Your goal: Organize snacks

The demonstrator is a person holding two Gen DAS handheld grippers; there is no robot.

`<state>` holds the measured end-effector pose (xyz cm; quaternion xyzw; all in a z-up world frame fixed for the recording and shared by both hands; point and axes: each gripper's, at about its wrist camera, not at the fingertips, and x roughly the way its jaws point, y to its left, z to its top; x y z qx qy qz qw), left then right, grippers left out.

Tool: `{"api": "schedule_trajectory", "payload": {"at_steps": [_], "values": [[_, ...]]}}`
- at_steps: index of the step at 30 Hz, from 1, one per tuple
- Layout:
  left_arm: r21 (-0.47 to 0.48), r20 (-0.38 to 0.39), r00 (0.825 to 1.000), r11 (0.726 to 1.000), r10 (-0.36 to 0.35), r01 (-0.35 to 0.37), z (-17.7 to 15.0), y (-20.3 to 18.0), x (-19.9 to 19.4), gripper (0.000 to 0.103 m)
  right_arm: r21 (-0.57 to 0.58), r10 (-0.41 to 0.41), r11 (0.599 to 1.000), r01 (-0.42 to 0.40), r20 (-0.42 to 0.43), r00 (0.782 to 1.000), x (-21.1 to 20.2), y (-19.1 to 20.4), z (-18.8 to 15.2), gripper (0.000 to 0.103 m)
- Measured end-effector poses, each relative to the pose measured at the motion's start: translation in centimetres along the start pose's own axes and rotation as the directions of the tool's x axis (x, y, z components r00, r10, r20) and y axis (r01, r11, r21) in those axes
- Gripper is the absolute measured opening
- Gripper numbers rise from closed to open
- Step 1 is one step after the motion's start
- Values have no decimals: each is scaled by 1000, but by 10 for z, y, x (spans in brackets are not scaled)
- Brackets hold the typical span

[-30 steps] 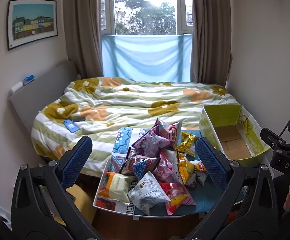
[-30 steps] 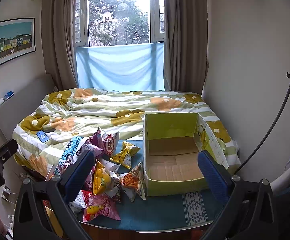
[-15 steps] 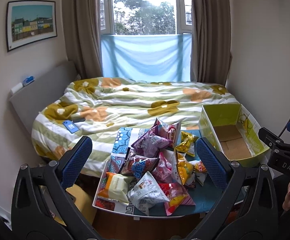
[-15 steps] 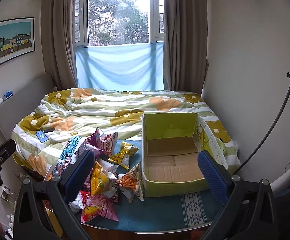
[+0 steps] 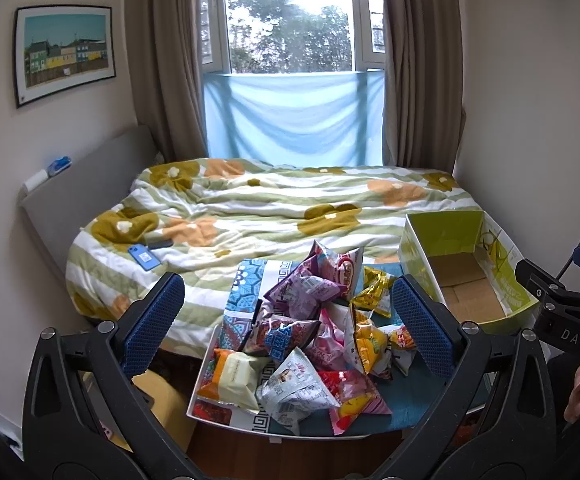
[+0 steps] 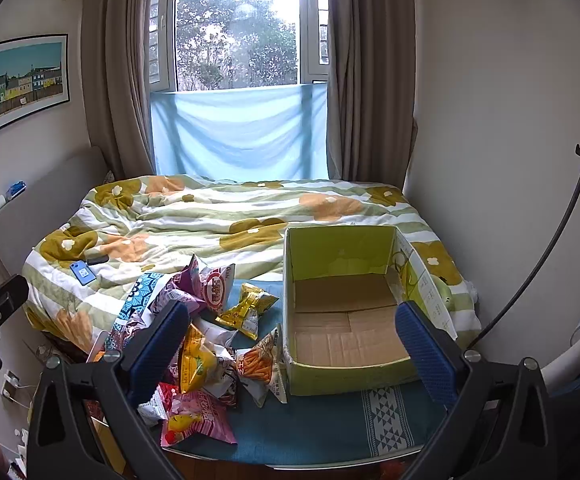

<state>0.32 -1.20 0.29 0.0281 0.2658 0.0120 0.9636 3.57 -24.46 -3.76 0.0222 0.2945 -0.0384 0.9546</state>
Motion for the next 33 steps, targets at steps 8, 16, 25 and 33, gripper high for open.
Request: {"api": "schedule_trajectory", "payload": {"at_steps": [8, 16, 25, 33], "values": [[0, -2, 1000, 1000, -1, 1, 1, 0, 0, 103, 1, 0, 1000, 0, -2, 1000, 0, -1, 0, 103], [-1, -6, 1000, 1000, -1, 1, 0, -1, 2, 103, 2, 2, 1000, -2, -2, 1000, 0, -2, 0, 103], [0, -7, 1000, 1000, -2, 2, 0, -1, 3, 103, 3, 2, 1000, -2, -2, 1000, 1, -2, 0, 103], [-1, -6, 1000, 1000, -2, 2, 1, -1, 3, 103, 2, 2, 1000, -2, -2, 1000, 1, -1, 0, 103]]}}
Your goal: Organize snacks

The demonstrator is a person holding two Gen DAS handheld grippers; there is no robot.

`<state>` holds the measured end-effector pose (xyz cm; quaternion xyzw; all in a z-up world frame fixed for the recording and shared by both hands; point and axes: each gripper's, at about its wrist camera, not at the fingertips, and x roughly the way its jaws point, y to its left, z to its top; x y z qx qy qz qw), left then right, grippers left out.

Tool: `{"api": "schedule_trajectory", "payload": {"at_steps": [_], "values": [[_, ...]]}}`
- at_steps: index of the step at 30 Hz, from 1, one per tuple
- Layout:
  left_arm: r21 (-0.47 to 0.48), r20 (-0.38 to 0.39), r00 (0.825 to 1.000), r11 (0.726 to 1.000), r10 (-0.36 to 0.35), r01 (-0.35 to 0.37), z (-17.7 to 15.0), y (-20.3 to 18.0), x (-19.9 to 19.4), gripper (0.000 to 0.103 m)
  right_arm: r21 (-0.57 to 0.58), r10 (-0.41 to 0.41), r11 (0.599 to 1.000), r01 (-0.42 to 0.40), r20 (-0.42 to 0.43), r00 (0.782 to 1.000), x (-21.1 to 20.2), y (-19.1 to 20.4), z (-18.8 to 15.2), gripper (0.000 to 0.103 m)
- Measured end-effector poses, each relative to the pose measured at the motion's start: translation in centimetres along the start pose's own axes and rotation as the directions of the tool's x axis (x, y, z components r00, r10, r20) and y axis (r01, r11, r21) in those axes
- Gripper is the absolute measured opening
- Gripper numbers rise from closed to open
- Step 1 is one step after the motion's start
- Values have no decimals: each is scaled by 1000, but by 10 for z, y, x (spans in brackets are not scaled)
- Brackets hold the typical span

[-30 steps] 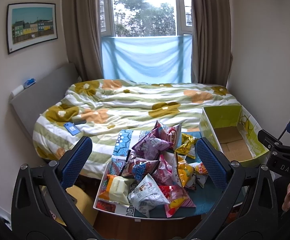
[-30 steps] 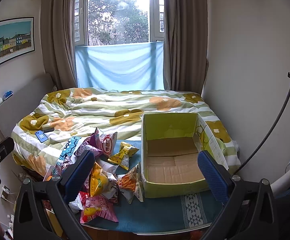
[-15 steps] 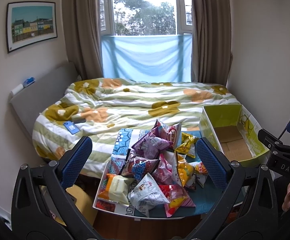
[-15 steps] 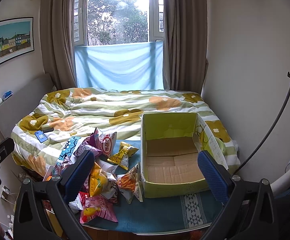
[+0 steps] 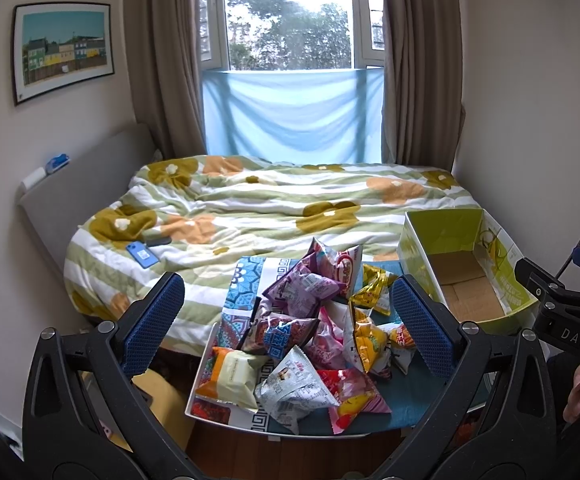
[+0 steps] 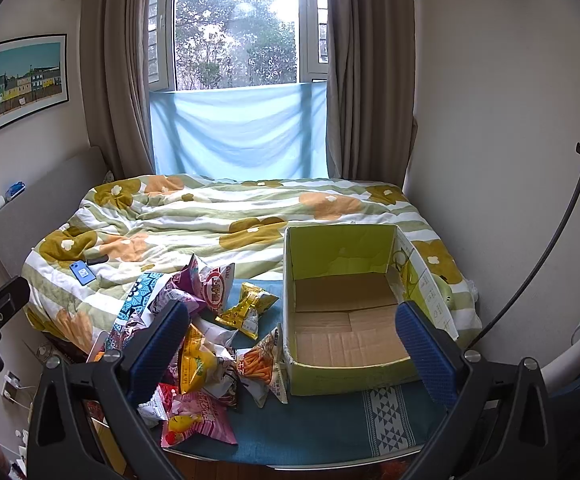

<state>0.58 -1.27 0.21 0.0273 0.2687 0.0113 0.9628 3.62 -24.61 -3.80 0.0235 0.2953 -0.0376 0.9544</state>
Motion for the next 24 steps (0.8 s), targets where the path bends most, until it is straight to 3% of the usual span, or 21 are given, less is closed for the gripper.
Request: {"api": "schedule_trajectory", "payload": {"at_steps": [7, 15, 19, 24], "values": [[-9, -26, 999, 1000, 21, -21, -2, 7, 3, 103, 2, 4, 1000, -4, -4, 1000, 0, 0, 0, 103], [-25, -143, 988, 998, 57, -62, -30, 32, 21, 103, -31, 73, 997, -76, -87, 994, 14, 8, -7, 103], [-18, -222, 975, 1000, 8, -12, -58, 40, 46, 103, -60, 114, 990, -124, -147, 983, 34, 18, -30, 103], [96, -296, 955, 993, -35, 66, -91, 41, 83, 103, -42, 163, 983, -180, -266, 950, 65, 33, -65, 103]]}}
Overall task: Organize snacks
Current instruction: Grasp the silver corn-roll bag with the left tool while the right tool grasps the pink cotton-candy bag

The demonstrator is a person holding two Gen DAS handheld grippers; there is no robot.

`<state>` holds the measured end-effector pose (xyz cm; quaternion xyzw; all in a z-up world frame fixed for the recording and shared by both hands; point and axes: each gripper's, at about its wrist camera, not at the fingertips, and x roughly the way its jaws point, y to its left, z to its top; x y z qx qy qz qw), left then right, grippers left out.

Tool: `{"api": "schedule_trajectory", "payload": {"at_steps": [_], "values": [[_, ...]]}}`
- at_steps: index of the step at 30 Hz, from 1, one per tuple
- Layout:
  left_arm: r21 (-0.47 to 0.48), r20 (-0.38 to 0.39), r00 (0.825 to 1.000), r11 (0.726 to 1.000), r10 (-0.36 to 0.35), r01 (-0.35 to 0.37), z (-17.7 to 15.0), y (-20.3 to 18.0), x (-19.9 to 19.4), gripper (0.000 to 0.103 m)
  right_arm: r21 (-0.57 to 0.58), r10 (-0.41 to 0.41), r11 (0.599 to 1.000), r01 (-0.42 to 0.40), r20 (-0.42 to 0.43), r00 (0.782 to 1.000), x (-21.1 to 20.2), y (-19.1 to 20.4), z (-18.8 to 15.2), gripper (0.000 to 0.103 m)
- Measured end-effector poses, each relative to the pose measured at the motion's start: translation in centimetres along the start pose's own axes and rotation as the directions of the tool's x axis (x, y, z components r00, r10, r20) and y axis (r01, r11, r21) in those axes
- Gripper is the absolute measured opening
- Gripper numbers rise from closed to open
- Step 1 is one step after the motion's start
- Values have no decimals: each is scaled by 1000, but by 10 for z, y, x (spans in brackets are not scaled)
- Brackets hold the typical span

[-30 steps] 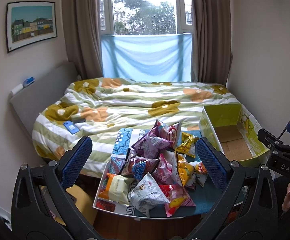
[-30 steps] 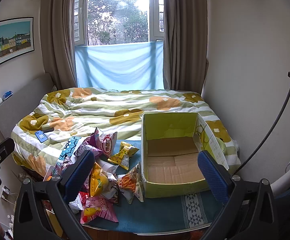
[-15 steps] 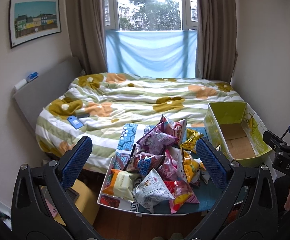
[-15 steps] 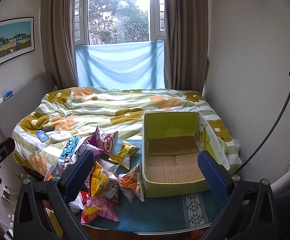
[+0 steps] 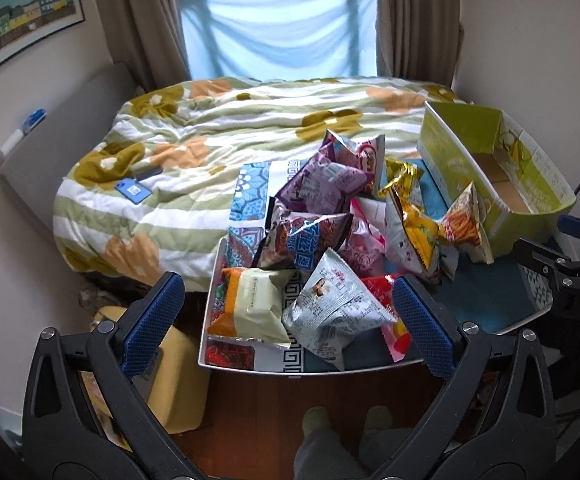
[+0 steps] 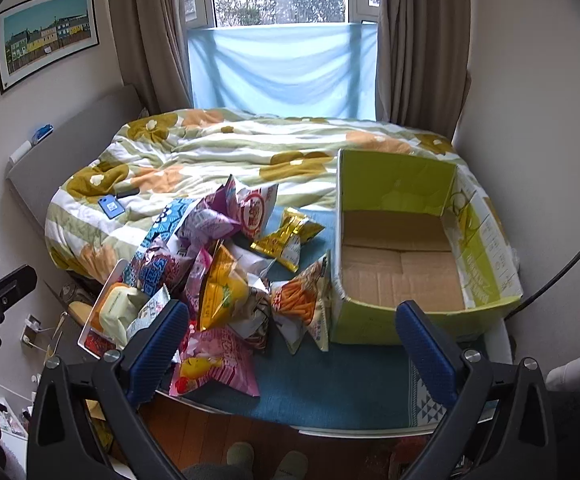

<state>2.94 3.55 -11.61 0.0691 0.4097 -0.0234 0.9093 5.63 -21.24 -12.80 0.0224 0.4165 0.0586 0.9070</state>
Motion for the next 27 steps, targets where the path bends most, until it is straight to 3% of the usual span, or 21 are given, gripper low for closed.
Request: {"api": "schedule_trajectory", "payload": {"at_steps": [7, 17, 21, 25, 27], "values": [[172, -99, 985, 972, -142, 158, -21, -2, 71, 103, 18, 47, 999, -45, -124, 991, 54, 20, -27, 103], [385, -209, 946, 869, -247, 312, -43, -25, 140, 102, 74, 148, 988, -133, -267, 952, 122, 31, -51, 103], [420, -233, 934, 838, -271, 348, -46, -31, 157, 101, 117, 166, 984, -138, -283, 945, 138, 31, -55, 103], [428, -280, 918, 819, -282, 383, -51, -37, 173, 87, 144, 193, 977, -155, -306, 932, 152, 32, -59, 103], [426, -288, 915, 818, -284, 388, -53, -38, 176, 86, 160, 204, 974, -160, -313, 928, 158, 31, -60, 103]]}}
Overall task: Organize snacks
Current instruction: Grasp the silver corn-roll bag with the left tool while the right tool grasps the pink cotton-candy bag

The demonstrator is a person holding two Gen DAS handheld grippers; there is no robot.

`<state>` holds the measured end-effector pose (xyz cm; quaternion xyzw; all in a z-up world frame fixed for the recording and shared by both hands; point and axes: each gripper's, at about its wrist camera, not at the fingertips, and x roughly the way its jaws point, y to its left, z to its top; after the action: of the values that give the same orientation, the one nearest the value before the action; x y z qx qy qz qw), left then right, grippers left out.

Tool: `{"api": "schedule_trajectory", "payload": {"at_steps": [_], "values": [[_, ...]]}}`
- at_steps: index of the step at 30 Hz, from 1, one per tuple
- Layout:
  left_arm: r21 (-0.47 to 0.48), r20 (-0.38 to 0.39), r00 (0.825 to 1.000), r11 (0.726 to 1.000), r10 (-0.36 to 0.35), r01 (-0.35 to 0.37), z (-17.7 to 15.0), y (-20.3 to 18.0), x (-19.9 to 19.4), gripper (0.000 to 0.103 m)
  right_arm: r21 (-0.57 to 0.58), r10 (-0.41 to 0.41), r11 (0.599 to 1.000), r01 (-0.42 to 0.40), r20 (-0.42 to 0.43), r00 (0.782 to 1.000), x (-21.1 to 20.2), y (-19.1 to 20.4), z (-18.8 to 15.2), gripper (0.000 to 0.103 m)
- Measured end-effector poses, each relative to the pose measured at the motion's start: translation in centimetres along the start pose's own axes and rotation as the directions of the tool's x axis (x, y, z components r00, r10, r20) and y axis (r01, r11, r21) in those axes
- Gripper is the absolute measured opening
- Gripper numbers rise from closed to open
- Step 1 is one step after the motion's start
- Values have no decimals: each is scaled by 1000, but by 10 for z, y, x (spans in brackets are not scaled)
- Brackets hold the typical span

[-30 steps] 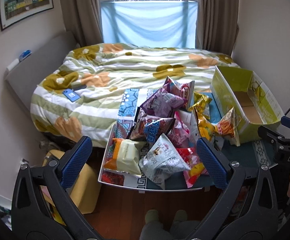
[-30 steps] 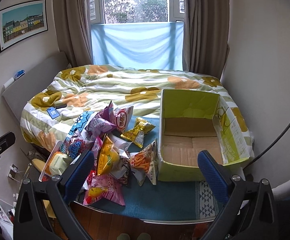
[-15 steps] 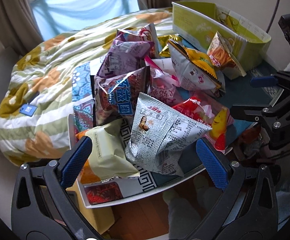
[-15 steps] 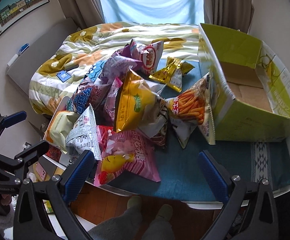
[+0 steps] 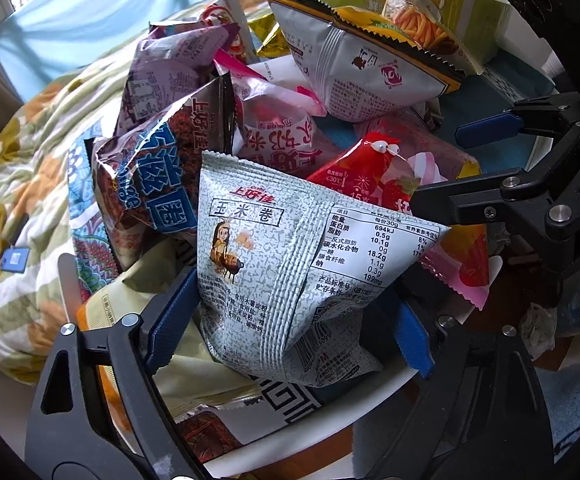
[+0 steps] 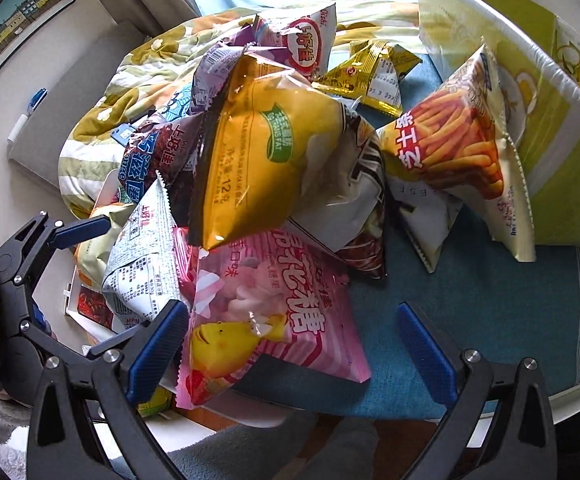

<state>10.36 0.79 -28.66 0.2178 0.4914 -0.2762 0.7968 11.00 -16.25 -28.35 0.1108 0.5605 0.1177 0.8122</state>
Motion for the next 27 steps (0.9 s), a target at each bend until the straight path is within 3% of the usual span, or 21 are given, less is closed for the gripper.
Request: {"api": "schedule_trajectory", "payload": {"at_steps": [15, 18, 21, 27], "values": [[-12, -5, 999, 999, -47, 47, 1, 6, -6, 71, 101, 112, 989, -106, -60, 992, 26, -10, 2, 102], [-11, -8, 999, 999, -47, 47, 1, 2, -7, 68, 132, 168, 979, -157, -75, 983, 31, -12, 3, 86], [-17, -12, 999, 999, -48, 48, 2, 1, -10, 65, 119, 174, 979, -165, -72, 982, 30, -8, 6, 72], [-31, 8, 999, 999, -44, 44, 0, -1, -31, 63, 107, 136, 986, -130, -48, 990, 15, 7, 3, 69]]}}
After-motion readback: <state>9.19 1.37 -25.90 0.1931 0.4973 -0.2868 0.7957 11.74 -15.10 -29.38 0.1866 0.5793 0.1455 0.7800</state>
